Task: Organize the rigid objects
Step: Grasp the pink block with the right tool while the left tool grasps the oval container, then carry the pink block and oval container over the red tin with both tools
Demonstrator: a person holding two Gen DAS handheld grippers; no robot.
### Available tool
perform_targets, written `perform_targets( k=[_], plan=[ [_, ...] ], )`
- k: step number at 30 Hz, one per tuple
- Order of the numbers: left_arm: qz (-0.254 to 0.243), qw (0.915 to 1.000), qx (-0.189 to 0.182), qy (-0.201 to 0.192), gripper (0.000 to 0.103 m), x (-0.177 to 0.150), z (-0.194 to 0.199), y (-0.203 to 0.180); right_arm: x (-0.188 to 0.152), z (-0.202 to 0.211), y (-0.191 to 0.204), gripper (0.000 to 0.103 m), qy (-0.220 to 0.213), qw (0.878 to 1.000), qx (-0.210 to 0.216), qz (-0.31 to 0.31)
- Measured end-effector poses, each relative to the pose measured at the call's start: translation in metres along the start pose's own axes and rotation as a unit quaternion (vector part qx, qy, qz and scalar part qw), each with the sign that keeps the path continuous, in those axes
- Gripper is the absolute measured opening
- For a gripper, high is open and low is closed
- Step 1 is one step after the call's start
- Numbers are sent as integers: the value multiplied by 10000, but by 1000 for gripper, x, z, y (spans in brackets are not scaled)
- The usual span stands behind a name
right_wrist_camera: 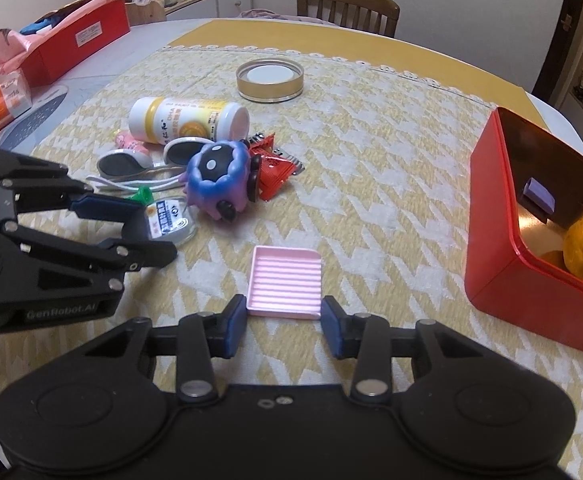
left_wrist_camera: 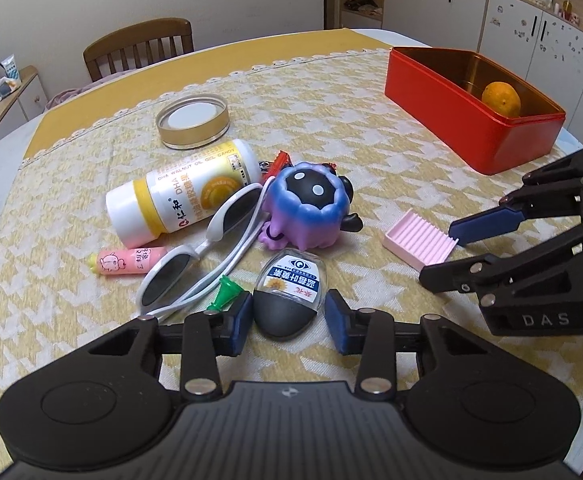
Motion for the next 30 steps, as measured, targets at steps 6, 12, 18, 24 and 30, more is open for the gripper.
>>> perform_targets(
  k=[6, 12, 18, 24, 30],
  plan=[
    [-65, 10000, 18, -2, 40, 4, -2, -1, -1, 1, -1, 40, 4, 10000, 46, 21],
    [-134, 9999, -1, -25, 41, 10, -6, -3, -2, 1, -1, 39, -8, 10000, 56, 5],
    [-200, 9997, 100, -61, 40, 9, -4, -8, -4, 7, -2, 39, -106, 9999, 126, -44],
    [-141, 9999, -57, -23, 40, 8, 4, -14, -6, 19, -8, 39, -227, 9994, 174, -193],
    [-7, 9998, -186, -42, 40, 14, 18, -17, -8, 42, -14, 39, -441, 9988, 129, -151]
  ],
)
Point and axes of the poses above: each gripper's, at about its wrist camera, not at the fingertips, and z roughly against the way its jaws point, y to its left, x to its top, the point moved 5 cm from there along -z, roughly the way its jaws point, and after that the axes turned 9 degrees about y, right-handed, at the moved point
